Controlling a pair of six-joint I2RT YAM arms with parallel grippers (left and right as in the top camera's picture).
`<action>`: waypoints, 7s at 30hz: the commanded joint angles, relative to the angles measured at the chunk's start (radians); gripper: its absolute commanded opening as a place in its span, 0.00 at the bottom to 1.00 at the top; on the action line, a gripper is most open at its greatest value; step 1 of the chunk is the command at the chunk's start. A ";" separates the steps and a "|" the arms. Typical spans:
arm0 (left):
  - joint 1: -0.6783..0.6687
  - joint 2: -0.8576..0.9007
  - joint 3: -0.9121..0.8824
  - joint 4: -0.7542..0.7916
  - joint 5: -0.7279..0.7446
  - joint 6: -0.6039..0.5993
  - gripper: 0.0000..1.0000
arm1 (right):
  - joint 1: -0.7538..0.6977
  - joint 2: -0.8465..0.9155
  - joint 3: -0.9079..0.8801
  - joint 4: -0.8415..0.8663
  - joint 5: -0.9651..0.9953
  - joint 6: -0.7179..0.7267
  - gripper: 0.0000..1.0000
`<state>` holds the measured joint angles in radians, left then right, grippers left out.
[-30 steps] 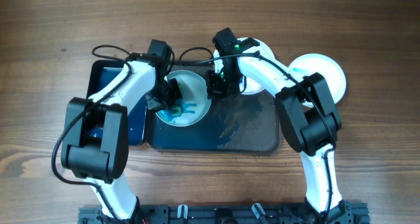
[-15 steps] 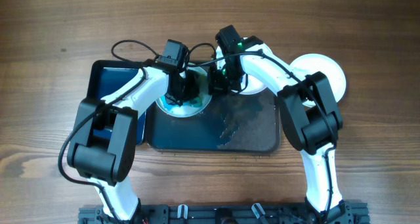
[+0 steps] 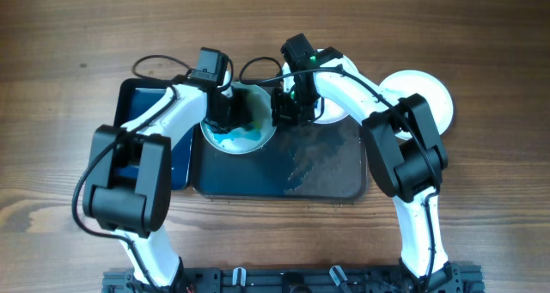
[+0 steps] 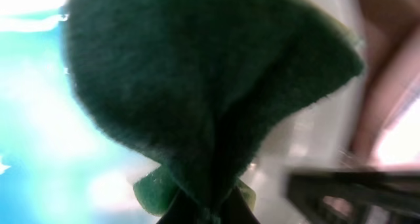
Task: Clean dirty plates on tray and stack at the side
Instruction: 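Scrub held plate with left-held sponge, then carry plate right with right gripper and stack on first plate, then grasp rim of last blue-smeared plate with right gripper and lift, then hold plate with right gripper and scrub it with left-held sponge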
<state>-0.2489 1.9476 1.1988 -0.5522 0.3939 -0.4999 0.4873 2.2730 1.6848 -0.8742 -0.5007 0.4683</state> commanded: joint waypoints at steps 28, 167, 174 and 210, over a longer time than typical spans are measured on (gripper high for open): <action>0.007 0.033 -0.019 -0.132 0.012 0.068 0.04 | 0.007 0.020 0.004 -0.008 -0.006 -0.024 0.04; 0.238 0.012 0.606 -0.567 -0.312 -0.054 0.04 | -0.394 -0.056 -0.006 0.082 0.229 -0.532 0.39; 0.238 0.012 0.606 -0.568 -0.312 -0.054 0.04 | -0.390 -0.063 -0.014 0.076 0.230 -0.490 0.04; 0.109 0.014 0.446 -0.586 -0.066 0.068 0.04 | -0.085 -0.185 -0.234 0.098 0.001 -0.049 0.04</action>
<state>-0.1322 1.9694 1.6974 -1.1545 0.2180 -0.5255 0.4026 2.0487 1.4548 -0.7864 -0.4458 0.3935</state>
